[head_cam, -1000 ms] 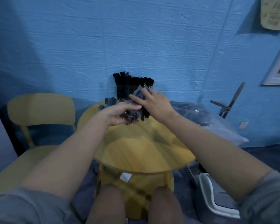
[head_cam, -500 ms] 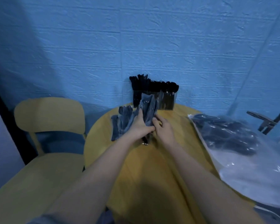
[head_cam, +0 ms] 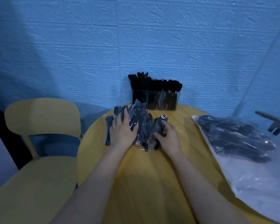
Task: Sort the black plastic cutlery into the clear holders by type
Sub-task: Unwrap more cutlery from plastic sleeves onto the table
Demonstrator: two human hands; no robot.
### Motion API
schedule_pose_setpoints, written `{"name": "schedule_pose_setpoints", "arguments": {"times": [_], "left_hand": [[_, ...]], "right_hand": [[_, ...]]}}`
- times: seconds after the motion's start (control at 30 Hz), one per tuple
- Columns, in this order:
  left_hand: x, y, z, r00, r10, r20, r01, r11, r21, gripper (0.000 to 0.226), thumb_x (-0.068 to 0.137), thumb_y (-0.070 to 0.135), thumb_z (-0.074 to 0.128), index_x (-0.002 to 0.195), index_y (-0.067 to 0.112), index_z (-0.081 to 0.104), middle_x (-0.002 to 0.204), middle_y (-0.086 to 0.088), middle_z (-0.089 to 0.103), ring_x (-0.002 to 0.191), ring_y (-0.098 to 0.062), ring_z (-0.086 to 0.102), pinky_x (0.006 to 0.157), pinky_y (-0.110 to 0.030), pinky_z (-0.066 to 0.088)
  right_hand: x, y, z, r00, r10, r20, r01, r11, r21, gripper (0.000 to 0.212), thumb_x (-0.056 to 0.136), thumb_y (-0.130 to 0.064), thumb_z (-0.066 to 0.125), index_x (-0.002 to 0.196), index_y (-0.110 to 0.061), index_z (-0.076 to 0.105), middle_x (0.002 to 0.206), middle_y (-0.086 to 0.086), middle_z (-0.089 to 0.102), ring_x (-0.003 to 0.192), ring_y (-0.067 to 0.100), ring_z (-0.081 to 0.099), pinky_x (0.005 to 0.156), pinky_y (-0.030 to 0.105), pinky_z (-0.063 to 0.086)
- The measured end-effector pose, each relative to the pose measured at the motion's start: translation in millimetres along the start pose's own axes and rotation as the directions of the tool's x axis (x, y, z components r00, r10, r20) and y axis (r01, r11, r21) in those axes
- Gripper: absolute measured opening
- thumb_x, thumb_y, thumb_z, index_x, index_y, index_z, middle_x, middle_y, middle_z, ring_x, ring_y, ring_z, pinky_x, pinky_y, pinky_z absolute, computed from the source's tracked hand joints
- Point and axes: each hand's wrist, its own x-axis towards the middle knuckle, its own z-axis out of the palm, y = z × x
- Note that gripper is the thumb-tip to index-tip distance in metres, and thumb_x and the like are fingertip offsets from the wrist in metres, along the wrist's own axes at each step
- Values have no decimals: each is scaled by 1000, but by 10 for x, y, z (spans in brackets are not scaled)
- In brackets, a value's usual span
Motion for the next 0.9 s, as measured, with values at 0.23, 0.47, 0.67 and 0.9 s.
{"name": "schedule_pose_setpoints", "arguments": {"times": [0.23,0.47,0.67,0.9], "left_hand": [[10,-162,58,995,25,101,-31,998,54,66,95,60,28,151,36,1,160,4,10,147,-18,6,118,-47,13],[21,-307,-64,988,-38,153,30,998,59,83,88,71,29,152,27,1,160,1,6,147,-19,5,118,-47,12],[-69,-155,-152,1000,-7,-6,7,1000,-8,82,89,67,33,153,23,7,160,-1,5,147,-19,4,117,-42,3],[-334,423,-128,907,203,-368,-376,786,-492,23,93,26,59,113,18,66,113,6,53,105,-4,51,93,-19,40]], "right_hand": [[-14,-25,118,989,-25,146,49,985,-163,51,99,-28,47,146,-13,34,154,6,30,140,19,29,113,30,27],[34,-89,178,989,-35,142,48,995,-86,50,94,-23,58,140,-12,45,149,6,38,137,19,35,110,27,29],[2,-110,-41,995,91,-51,-71,948,310,49,84,-6,68,131,-17,55,127,2,60,99,8,58,81,16,45],[-87,-246,-340,979,195,-65,-69,611,788,54,88,3,60,139,-7,42,103,-2,60,86,8,61,79,21,51]]}}
